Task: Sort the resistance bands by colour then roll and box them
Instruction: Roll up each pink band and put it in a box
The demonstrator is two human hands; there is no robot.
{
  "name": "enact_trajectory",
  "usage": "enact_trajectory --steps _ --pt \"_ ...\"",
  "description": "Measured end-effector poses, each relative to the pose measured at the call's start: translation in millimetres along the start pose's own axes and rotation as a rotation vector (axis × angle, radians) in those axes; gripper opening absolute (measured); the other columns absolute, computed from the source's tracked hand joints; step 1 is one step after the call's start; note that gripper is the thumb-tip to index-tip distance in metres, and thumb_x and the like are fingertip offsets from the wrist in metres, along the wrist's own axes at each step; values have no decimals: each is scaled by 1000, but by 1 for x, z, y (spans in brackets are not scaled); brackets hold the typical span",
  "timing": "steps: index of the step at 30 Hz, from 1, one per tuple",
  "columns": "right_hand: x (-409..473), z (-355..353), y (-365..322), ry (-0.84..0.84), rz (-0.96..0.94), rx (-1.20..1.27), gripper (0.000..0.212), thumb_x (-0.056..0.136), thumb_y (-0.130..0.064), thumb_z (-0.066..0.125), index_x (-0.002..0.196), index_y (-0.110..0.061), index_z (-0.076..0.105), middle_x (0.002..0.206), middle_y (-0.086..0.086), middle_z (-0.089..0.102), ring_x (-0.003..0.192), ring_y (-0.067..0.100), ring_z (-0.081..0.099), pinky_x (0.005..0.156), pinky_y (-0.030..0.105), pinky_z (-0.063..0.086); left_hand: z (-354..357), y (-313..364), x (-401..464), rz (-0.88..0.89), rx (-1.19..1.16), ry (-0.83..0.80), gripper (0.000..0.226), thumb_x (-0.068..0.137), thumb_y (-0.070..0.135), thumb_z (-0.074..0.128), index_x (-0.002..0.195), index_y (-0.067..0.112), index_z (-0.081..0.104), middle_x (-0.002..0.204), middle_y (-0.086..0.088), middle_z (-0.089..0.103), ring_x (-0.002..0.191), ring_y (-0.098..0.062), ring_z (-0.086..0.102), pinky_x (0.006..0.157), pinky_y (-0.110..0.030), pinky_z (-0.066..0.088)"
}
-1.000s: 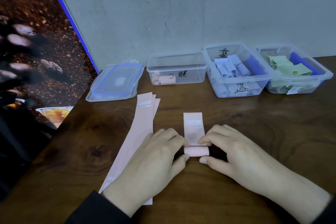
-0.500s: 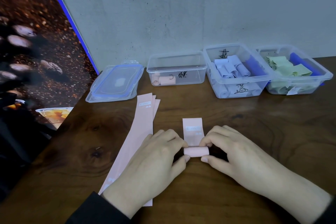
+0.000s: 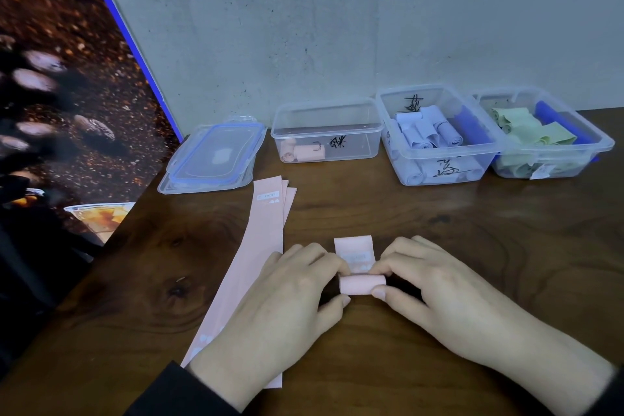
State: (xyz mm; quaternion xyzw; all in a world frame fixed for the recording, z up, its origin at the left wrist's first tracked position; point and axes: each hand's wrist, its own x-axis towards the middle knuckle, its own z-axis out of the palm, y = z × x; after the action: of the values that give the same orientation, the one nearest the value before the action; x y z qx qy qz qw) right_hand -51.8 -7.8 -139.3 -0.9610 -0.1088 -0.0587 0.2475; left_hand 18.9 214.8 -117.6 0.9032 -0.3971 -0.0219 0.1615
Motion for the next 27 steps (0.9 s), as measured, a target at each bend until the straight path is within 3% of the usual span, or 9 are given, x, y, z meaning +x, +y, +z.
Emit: enact_trajectory --steps 4,7,13,18,20,24,27 --pt "1 0 1 -3 1 -4 40 92 -60 50 125 -41 61 105 -30 48 109 -1 47 93 20 44 0 1 0 7 13 6 32 101 50 44 132 43 51 125 25 46 109 3 36 95 -13 28" --pt "1 0 0 -8 -1 -10 26 92 -52 60 116 -43 62 106 -29 50 109 0 47 91 20 44 1 0 0 3 11 20 36 101 51 43 135 43 50 125 25 45 110 3 37 97 -15 29" --pt "0 1 1 6 -12 -9 28 95 -56 49 115 -42 63 105 -29 50 106 2 48 88 18 42 0 0 -1 1 2 22 24 99 49 48 122 44 51 119 24 46 107 0 39 97 -19 32" --pt "0 2 2 8 -7 -6 21 90 -52 63 110 -47 57 102 -30 48 106 1 47 86 15 39 1 0 -1 3 5 29 27 101 49 44 126 42 51 122 24 46 108 0 38 97 -18 30" --pt "0 1 1 9 -13 -14 17 93 -50 59 110 -45 59 103 -28 49 105 3 48 87 17 40 1 0 -2 -1 -12 30 30 99 52 47 127 43 51 122 25 47 108 1 39 98 -18 31" --pt "0 2 0 9 -27 -29 33 97 -56 43 118 -41 63 106 -28 50 105 2 48 89 21 43 2 -1 -2 1 -15 29 28 97 53 50 123 43 52 120 26 50 106 2 39 97 -18 31" --pt "0 3 -1 32 -15 -17 32 97 -55 44 122 -42 60 105 -31 49 106 -1 48 87 17 41 3 -1 -1 1 -10 41 28 98 51 49 124 42 53 121 25 52 105 0 40 96 -17 30"
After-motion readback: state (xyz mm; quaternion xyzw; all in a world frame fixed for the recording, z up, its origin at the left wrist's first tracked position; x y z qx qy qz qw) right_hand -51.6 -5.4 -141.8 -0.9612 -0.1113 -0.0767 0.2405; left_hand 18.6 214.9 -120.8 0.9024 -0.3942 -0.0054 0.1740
